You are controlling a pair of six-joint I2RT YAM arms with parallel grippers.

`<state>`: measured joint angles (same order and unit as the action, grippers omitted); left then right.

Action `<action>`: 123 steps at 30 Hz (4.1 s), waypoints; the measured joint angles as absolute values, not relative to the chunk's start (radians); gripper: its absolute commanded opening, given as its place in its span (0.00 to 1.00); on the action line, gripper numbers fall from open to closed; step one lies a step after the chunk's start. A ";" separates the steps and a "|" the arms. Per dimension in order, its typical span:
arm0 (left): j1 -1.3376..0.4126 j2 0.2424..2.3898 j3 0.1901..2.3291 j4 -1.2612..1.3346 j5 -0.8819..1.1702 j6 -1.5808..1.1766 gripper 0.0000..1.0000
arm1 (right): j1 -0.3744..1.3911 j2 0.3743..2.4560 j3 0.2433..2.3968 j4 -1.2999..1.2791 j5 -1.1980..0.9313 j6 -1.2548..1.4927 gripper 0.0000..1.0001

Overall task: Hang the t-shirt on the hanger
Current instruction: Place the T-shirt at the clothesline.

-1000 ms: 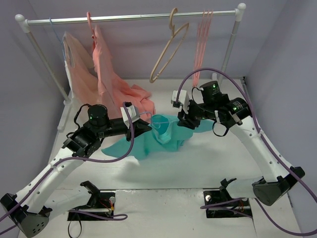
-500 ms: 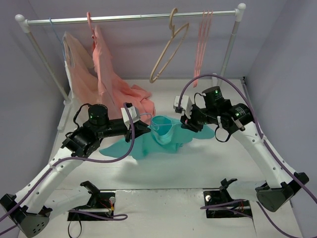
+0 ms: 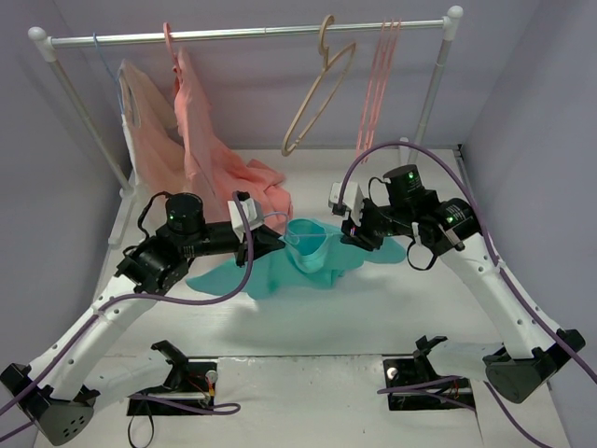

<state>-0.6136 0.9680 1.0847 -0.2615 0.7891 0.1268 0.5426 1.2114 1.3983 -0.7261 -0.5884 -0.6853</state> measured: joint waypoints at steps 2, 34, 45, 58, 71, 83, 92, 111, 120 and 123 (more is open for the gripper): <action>-0.614 0.971 1.085 -0.261 0.793 0.126 0.00 | 0.543 1.211 1.398 -0.723 -0.601 -0.685 0.19; -0.606 0.887 1.091 -0.365 0.489 0.200 0.31 | 0.537 1.136 1.398 -0.705 -0.543 -0.701 0.00; -0.607 0.822 1.222 -0.440 0.226 0.109 0.31 | 0.509 1.044 1.518 -0.641 -0.528 -0.645 0.00; -0.607 0.818 1.589 -0.645 -0.082 -0.093 0.31 | 0.509 1.070 1.761 -0.498 -0.500 -0.403 0.00; -0.607 0.908 1.677 -0.951 -0.310 -0.342 0.35 | 0.511 1.193 1.663 -0.301 -0.368 -0.059 0.00; -0.607 0.942 1.616 -1.130 -0.440 -0.468 0.64 | 0.731 1.370 1.776 -0.161 0.015 0.059 0.00; -0.607 0.922 1.592 -1.199 -0.474 -0.513 0.66 | 0.808 1.512 1.823 -0.122 0.278 0.160 0.00; -0.607 0.871 1.555 -1.278 -0.460 -0.554 0.66 | 0.891 1.798 2.085 -0.048 0.517 0.315 0.00; -0.607 0.849 1.531 -1.291 -0.435 -0.554 0.66 | 0.903 1.874 2.053 -0.040 0.526 0.368 0.01; -0.607 0.849 1.531 -1.295 -0.420 -0.553 0.66 | 0.905 1.868 1.991 -0.006 0.520 0.375 0.09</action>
<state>-0.6067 0.8490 1.5311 -1.2945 -0.4202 -0.5529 0.9051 1.8675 1.9915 -0.0063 0.5198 0.3748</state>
